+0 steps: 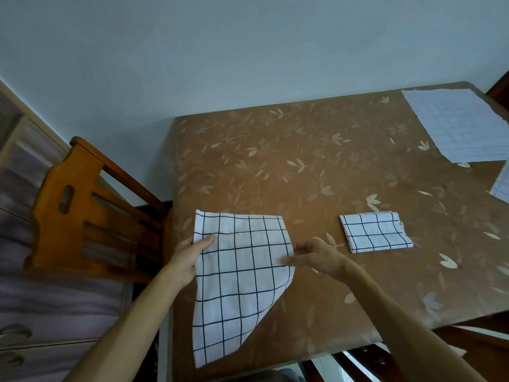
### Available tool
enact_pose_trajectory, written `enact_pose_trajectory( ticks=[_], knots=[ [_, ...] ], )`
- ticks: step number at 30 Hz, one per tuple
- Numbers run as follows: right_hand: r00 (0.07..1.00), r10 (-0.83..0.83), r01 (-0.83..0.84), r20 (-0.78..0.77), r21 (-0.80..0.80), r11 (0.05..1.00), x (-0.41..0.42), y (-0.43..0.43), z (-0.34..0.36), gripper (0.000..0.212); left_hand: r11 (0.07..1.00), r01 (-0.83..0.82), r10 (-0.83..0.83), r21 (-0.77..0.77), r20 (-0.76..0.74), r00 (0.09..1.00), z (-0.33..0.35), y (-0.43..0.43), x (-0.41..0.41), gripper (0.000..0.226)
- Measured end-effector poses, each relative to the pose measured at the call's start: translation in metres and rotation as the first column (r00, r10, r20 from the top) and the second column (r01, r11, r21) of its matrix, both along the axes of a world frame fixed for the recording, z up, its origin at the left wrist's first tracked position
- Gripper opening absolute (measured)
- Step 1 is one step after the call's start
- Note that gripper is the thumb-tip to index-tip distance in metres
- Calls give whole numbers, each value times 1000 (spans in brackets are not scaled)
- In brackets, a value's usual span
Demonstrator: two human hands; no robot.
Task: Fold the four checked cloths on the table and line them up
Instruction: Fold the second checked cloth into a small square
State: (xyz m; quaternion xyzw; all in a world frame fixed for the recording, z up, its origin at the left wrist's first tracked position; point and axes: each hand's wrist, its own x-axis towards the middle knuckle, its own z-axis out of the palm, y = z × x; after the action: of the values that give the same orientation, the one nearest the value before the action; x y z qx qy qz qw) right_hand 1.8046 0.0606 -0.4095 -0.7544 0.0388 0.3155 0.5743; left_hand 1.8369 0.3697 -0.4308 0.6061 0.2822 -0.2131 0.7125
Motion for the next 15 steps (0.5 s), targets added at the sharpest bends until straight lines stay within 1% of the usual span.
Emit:
enact_pose_trajectory(
  ticks=[2, 3, 5, 6, 8, 10, 11, 13, 15],
  knots=[
    [999, 33, -33, 9, -32, 999, -2, 4, -12, 25, 1000, -6, 6, 13, -21, 1000, -5, 5, 0, 30],
    [1000, 19, -19, 16, -33, 999, -2, 6, -15, 20, 1000, 4, -4, 20, -23, 1000, -6, 8, 1, 30],
    [998, -63, 63, 18, -20, 998, -1, 7, -19, 14, 998, 58, -56, 28, -40, 998, -11, 13, 1, 31],
    [993, -114, 114, 10, -11, 993, 1, 8, -19, 14, 995, 95, -93, 33, -61, 994, -14, 15, 1, 33],
    [978, -206, 206, -5, -1, 978, 5, 7, -23, 21, 985, 167, -161, 40, -113, 980, -16, 16, -2, 37],
    [967, -256, 256, -10, -14, 967, 8, 6, -26, 26, 964, 260, -250, 51, -148, 957, -17, 17, -6, 44],
    [963, -271, 271, -1, -31, 962, 10, 6, -27, 26, 950, 307, -295, 62, -154, 943, -16, 17, -8, 44],
    [951, -309, 309, 10, -63, 949, 13, 6, -29, 23, 925, 374, -362, 72, -134, 922, -14, 16, -11, 37],
    [950, -312, 312, 14, -82, 946, 14, 5, -32, 25, 911, 405, -397, 73, -102, 912, -16, 16, -14, 45]
  ],
)
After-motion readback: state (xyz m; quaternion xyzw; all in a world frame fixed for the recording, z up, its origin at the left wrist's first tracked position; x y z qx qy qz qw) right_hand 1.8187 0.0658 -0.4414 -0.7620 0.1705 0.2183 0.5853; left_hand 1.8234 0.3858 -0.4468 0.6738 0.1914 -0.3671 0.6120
